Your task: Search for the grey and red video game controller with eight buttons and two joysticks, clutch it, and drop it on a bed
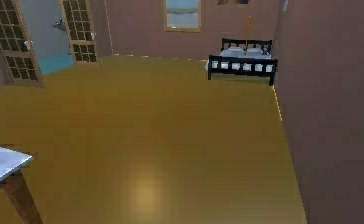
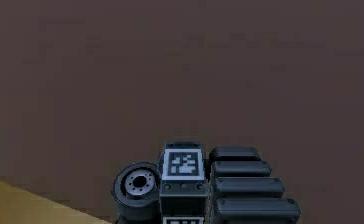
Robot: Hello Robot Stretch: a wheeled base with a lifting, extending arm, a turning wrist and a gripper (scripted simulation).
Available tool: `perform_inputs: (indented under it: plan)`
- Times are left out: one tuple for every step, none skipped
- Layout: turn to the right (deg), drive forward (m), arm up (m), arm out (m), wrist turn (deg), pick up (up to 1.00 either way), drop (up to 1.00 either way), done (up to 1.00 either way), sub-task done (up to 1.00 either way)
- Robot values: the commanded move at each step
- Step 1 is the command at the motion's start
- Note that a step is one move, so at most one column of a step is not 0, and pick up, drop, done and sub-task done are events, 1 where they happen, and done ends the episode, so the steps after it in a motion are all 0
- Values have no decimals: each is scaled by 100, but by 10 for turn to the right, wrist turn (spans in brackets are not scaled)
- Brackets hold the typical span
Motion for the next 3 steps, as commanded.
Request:
perform_inputs:
  plan:
    - [-60,0,0,0,0,0,0,0,0]
    - [0,20,0,0,0,0,0,0,0]
    - [30,0,0,0,0,0,0,0,0]
